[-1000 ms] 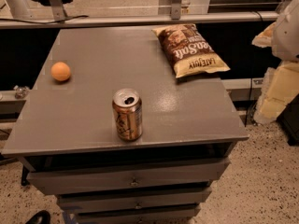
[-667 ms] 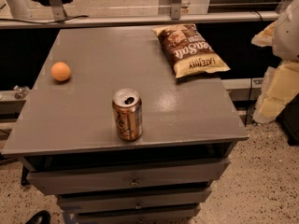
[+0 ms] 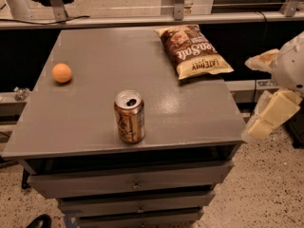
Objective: Pick orange can
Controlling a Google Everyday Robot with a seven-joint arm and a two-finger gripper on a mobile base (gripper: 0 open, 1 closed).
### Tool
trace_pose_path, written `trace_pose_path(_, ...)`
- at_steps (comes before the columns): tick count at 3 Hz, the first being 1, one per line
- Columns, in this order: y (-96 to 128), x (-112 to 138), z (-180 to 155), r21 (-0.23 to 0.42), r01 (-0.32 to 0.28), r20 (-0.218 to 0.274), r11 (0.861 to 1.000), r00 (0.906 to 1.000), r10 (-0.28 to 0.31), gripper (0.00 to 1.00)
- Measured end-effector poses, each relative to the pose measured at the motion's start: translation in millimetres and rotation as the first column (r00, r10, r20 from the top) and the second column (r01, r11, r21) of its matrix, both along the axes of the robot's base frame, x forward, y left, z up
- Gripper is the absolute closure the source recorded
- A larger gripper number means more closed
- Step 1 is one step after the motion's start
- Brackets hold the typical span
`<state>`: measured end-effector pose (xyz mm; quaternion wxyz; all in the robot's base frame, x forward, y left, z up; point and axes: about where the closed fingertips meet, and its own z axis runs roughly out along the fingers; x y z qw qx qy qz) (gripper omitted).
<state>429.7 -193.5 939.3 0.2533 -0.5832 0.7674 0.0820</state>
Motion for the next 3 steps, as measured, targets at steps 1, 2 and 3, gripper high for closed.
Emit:
trace_pose_path(1, 31, 4, -20, 0.190, -0.028, 0.021, 0.981, 0.9995, 0.025, 0.00)
trace_pose_path(2, 74, 4, -30, 0.367, -0.076, 0.065, 0.927, 0.9963, 0.056, 0.00)
trace_pose_path(3, 123, 4, -34, 0.509, -0.122, 0.107, 0.852, 0.9912, 0.078, 0.00)
